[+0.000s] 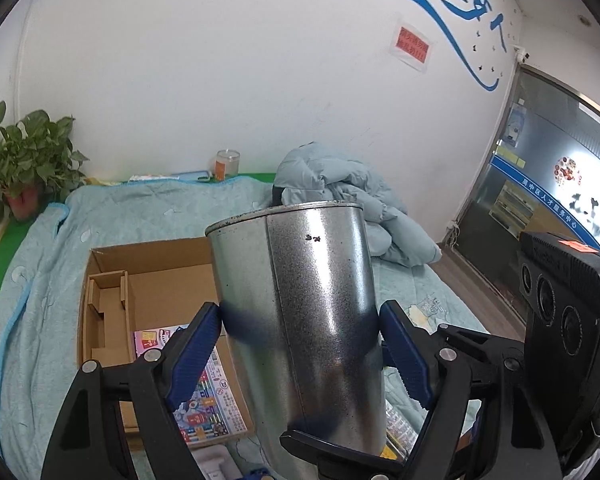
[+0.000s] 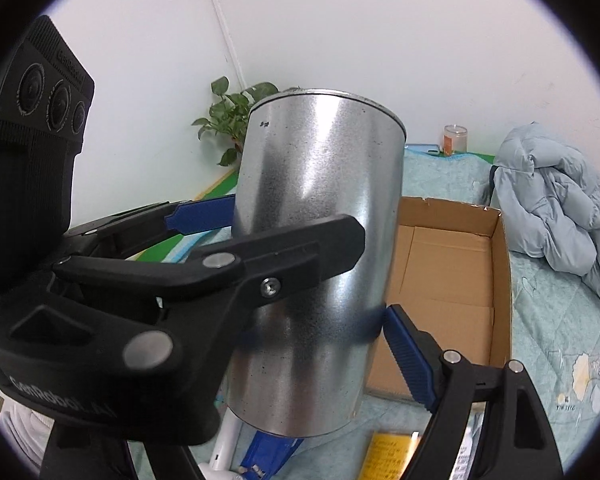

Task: Organize rigid objects
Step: 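Lift the silver can with both grippers and carry it toward the cardboard box, then lower the silver can upright into the box and open both grippers, then withdraw both grippers and move them to the yellow-labelled jar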

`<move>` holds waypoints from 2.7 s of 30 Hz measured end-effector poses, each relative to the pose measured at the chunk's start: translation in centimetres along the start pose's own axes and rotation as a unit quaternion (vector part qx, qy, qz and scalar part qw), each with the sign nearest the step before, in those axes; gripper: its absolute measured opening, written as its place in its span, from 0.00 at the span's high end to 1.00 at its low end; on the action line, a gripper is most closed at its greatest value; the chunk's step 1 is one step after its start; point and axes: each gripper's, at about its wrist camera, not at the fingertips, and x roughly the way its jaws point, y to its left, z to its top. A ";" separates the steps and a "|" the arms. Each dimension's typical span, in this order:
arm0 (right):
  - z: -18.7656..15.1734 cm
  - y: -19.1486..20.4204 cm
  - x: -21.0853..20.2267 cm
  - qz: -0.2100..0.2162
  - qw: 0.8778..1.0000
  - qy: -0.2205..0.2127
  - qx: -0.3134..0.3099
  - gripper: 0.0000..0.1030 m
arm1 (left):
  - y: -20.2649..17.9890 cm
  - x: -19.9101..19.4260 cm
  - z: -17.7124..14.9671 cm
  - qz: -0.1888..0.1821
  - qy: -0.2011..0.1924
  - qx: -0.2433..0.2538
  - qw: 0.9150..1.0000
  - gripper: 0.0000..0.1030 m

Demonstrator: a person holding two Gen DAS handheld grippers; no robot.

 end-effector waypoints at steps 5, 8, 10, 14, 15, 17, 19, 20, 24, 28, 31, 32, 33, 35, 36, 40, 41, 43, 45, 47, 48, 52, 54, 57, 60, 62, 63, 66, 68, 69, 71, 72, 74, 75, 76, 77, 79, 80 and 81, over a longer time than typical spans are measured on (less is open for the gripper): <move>0.8 -1.4 2.4 0.011 0.999 0.034 0.014 0.20 | 2.2 4.3 0.4 0.001 0.026 -0.028 0.999 0.24; 0.8 -2.6 4.2 0.014 0.998 0.055 0.023 0.20 | 3.5 6.9 -0.2 -0.001 0.045 -0.038 0.998 0.24; 0.6 -3.2 5.4 0.018 0.997 0.071 0.030 0.20 | 4.5 8.7 -1.0 -0.002 0.059 -0.045 0.997 0.24; 0.0 -4.3 7.6 0.021 0.994 0.102 0.045 0.20 | 6.3 12.3 -2.8 -0.007 0.092 -0.064 0.994 0.24; -0.2 -4.5 8.2 0.022 0.993 0.109 0.048 0.20 | 6.8 13.3 -3.3 -0.009 0.101 -0.072 0.992 0.24; -0.8 -5.3 9.6 0.023 0.990 0.124 0.056 0.20 | 7.5 14.9 -4.3 -0.013 0.115 -0.084 0.990 0.24; -1.4 -5.9 10.7 0.023 0.988 0.136 0.066 0.20 | 8.0 16.8 -5.2 -0.017 0.132 -0.093 0.987 0.24; -1.8 -6.3 11.3 0.023 0.987 0.143 0.074 0.20 | 8.3 17.5 -5.6 -0.019 0.137 -0.096 0.986 0.24; -2.9 -7.3 13.0 0.022 0.981 0.165 0.095 0.20 | 9.4 20.8 -7.3 -0.027 0.170 -0.107 0.979 0.24; -4.0 -8.2 14.6 0.020 0.973 0.197 0.114 0.20 | 10.3 23.2 -9.0 -0.032 0.200 -0.121 0.972 0.24; -4.9 -8.8 15.7 0.026 0.966 0.222 0.131 0.20 | 11.1 24.5 -10.2 -0.031 0.215 -0.142 0.966 0.24; -5.1 -9.0 16.0 0.030 0.963 0.227 0.142 0.20 | 11.5 24.8 -10.4 -0.032 0.217 -0.151 0.964 0.24; -5.2 -9.1 16.1 0.031 0.962 0.228 0.148 0.20 | 11.8 25.2 -10.6 -0.034 0.221 -0.158 0.962 0.24; -5.2 -9.4 16.3 0.032 0.960 0.229 0.158 0.20 | 12.0 25.7 -10.6 -0.035 0.225 -0.158 0.961 0.24; -5.2 -9.5 16.4 0.032 0.959 0.229 0.161 0.20 | 12.0 26.0 -10.7 -0.034 0.227 -0.158 0.960 0.23; -5.8 -10.1 16.0 0.039 0.958 0.224 0.176 0.20 | 11.5 26.1 -10.8 -0.031 0.220 -0.145 0.964 0.22; -5.9 -10.1 15.9 0.038 0.958 0.221 0.177 0.20 | 11.5 25.9 -10.8 -0.033 0.219 -0.145 0.964 0.22; -6.0 -10.2 15.7 0.035 0.960 0.216 0.177 0.20 | 11.6 25.4 -10.6 -0.034 0.218 -0.147 0.964 0.23; -6.1 -10.2 15.7 0.034 0.960 0.214 0.176 0.20 | 11.5 24.5 -10.2 -0.027 0.209 -0.137 0.968 0.23; -6.1 -10.4 15.8 0.036 0.960 0.213 0.181 0.20 | 11.4 23.1 -9.7 -0.021 0.194 -0.125 0.973 0.23; -6.1 -10.4 15.8 0.037 0.959 0.212 0.182 0.20 | 11.3 22.2 -9.4 -0.013 0.184 -0.116 0.976 0.23; -6.1 -10.4 16.0 0.035 0.960 0.209 0.185 0.19 | 11.2 18.5 -9.1 0.027 0.144 -0.098 0.984 0.23; -6.0 -10.2 15.8 0.023 0.961 0.204 0.185 0.18 | 11.2 16.0 -9.3 0.058 0.113 -0.093 0.988 0.23; -5.6 -9.0 13.7 0.013 0.972 0.169 0.164 0.18 | 10.7 10.8 -10.1 0.132 0.051 -0.071 0.987 0.20; -5.9 -7.4 9.4 -0.024 0.987 0.111 0.115 0.17 | 10.2 6.1 -11.6 0.201 -0.004 -0.067 0.977 0.00; -6.8 -6.0 6.6 -0.074 0.992 0.071 0.078 0.16 | 9.8 3.9 -12.8 0.237 -0.027 -0.066 0.969 0.01; -7.4 -5.5 5.6 -0.090 0.992 0.057 0.066 0.16 | 9.6 3.0 -13.4 0.256 -0.032 -0.066 0.964 0.01; -9.6 -4.3 2.9 -0.120 0.991 0.021 0.047 0.16 | 8.6 1.1 -15.7 0.267 -0.034 -0.066 0.961 0.01; -11.2 -3.5 1.5 -0.141 0.989 -0.007 0.034 0.19 | 7.7 0.3 -16.9 0.270 -0.034 -0.060 0.960 0.01; -11.8 -3.2 1.0 -0.149 0.988 -0.027 0.029 0.33 | 7.1 -0.2 -17.6 0.274 -0.040 -0.055 0.959 0.01; -12.8 -2.4 0.1 -0.177 0.983 -0.046 0.019 0.72 | 6.0 -1.1 -18.7 0.282 -0.047 -0.057 0.957 0.01; -13.1 -2.3 0.0 -0.183 0.982 -0.044 0.016 0.74 | 5.5 -1.5 -19.1 0.279 -0.053 -0.066 0.957 0.01; -13.8 -2.3 -0.9 -0.186 0.981 -0.057 0.019 0.71 | 4.7 -2.8 -19.8 0.269 -0.067 -0.077 0.958 0.01; -14.0 -2.2 -1.2 -0.190 0.979 -0.065 0.023 0.51 | 4.1 -3.3 -20.0 0.269 -0.076 -0.077 0.957 0.01; -14.2 -2.2 -1.7 -0.195 0.978 -0.072 0.024 0.33 | 3.5 -3.8 -20.2 0.270 -0.090 -0.071 0.956 0.01; -14.5 -2.2 -2.2 -0.199 0.976 -0.085 0.025 0.08 | 3.0 -4.1 -20.3 0.273 -0.099 -0.065 0.955 0.01; -15.2 -2.1 -3.4 -0.206 0.971 -0.121 0.022 0.04 | 2.3 -5.0 -20.6 0.279 -0.114 -0.062 0.951 0.01; -15.4 -2.0 -3.7 -0.209 0.970 -0.125 0.016 0.04 | 2.1 -5.3 -20.9 0.284 -0.119 -0.064 0.949 0.01; -15.6 -1.8 -3.7 -0.213 0.969 -0.127 0.007 0.04 | 1.8 -5.5 -21.2 0.292 -0.123 -0.061 0.947 0.01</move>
